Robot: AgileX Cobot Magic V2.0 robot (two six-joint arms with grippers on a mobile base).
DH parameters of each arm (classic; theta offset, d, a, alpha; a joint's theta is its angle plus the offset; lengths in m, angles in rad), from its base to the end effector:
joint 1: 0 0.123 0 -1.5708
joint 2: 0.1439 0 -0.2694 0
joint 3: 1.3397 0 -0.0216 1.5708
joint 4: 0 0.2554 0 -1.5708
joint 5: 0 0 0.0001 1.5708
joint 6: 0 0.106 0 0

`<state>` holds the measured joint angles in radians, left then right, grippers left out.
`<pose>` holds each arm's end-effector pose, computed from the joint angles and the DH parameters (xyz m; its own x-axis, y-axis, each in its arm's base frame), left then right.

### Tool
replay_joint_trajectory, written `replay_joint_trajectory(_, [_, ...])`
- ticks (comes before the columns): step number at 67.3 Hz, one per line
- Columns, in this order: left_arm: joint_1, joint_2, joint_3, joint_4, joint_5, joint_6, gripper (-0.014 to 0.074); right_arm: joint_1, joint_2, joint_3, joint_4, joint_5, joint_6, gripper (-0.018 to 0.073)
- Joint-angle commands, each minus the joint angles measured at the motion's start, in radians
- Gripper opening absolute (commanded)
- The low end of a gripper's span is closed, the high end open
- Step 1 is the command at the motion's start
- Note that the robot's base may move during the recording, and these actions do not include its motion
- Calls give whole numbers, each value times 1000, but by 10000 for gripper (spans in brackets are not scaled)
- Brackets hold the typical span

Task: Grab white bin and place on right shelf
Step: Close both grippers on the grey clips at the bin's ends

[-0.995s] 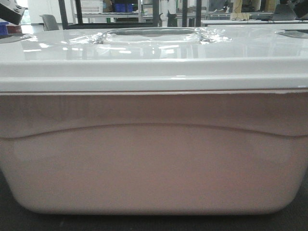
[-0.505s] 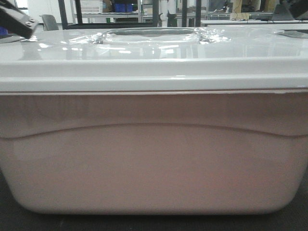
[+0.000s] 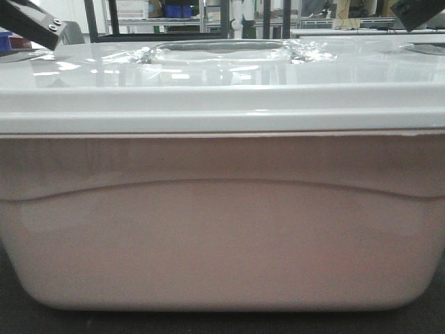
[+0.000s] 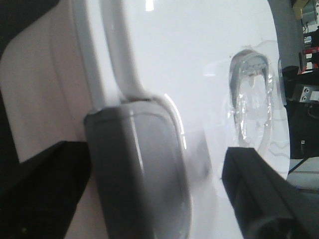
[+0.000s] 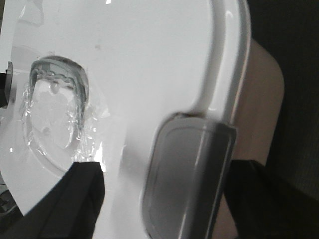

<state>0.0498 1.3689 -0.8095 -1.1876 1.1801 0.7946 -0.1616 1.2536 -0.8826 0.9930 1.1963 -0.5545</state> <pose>0.2451 -0.0788 0.2440 -0.9231 -0.0266 -0.3836 0.3123 0.5302 -0.7883 0.2372 0.0451 0.2750 -0.9229 0.1230 -0.3649 -0.1959 0.6659 0.7199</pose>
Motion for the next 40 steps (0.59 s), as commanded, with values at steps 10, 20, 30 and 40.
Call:
replay_joint_trajectory(10, [-10,-32,-22,-61,128,3,439,4,-25,-25,76,91,-4,594])
replay_joint_trajectory(20, [-10,-32,-22,-61,132,3,439,4,-24,-25,68,61,-3,594])
replay_joint_trajectory(30, [-10,-32,-22,-59,136,3,439,4,-8,-25,62,44,-3,594])
replay_joint_trajectory(40, [-10,-32,-22,-56,136,3,439,4,27,-25,61,41,-3,594])
